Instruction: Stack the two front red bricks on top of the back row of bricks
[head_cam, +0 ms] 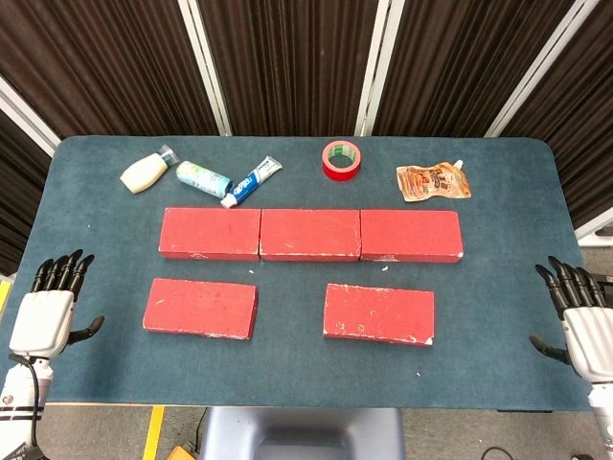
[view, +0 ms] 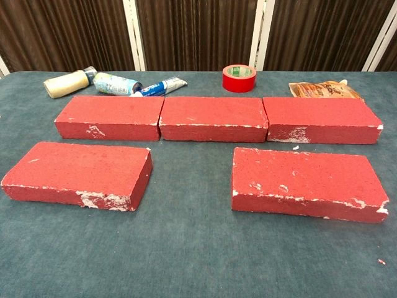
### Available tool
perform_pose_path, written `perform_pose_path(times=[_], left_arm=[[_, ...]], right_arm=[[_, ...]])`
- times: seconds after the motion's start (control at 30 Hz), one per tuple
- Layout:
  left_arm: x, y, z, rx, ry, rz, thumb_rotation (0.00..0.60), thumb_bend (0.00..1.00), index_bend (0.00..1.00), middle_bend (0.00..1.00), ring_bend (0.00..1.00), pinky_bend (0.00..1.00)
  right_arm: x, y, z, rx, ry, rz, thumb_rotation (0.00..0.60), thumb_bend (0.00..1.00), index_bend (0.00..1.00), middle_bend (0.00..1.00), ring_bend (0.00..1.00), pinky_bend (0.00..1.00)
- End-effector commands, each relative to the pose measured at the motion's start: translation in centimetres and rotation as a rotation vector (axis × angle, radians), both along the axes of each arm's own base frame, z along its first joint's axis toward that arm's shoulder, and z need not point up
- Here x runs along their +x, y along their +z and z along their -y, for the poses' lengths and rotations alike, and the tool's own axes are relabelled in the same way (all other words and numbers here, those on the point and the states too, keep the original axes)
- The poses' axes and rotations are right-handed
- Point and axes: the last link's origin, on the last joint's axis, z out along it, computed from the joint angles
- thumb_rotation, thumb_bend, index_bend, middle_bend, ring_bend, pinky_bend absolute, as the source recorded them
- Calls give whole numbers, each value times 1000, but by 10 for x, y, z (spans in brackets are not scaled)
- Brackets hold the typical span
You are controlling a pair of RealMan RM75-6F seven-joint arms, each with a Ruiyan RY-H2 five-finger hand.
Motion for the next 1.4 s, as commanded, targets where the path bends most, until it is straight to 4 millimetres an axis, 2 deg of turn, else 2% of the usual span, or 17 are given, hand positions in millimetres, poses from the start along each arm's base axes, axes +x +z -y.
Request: perform_pose_path(times=[0.03, 0.33, 0.7, 0.93, 1.0, 1.13, 1.4], left_arm=[[-2, 0, 1, 2, 5, 2, 600, 213, 0, 0, 0, 49], [-7, 6, 15, 8, -4, -19, 600, 214, 0, 0, 0, 49], [4, 13, 16, -36, -2, -83, 600, 214, 0, 0, 0, 50], [30, 3, 12, -253, 68, -105, 600, 213, 0, 0, 0, 51], [40, 2, 8, -281, 72, -127, 600, 211, 0, 0, 0, 51], [69, -5, 4, -342, 72, -58, 600, 217, 0, 0, 0, 51], [103, -28, 1, -410, 31, -59, 600, 222, 0, 0, 0, 44]], right_arm=[[1, 0, 0, 0, 0, -5, 600, 0, 0, 25, 6, 0], [6, 3, -4, -5, 18, -6, 600, 0, 0, 25, 6, 0], [7, 8, -4, -9, 12, -20, 600, 0, 0, 25, 6, 0], [6, 3, 12, 15, 12, -13, 600, 0, 0, 25, 6, 0], [6, 0, 17, 25, 13, -16, 600, 0, 0, 25, 5, 0], [7, -9, 25, 51, 13, -14, 600, 0, 0, 25, 5, 0], [10, -16, 34, 71, 32, -15, 600, 0, 0, 25, 5, 0]])
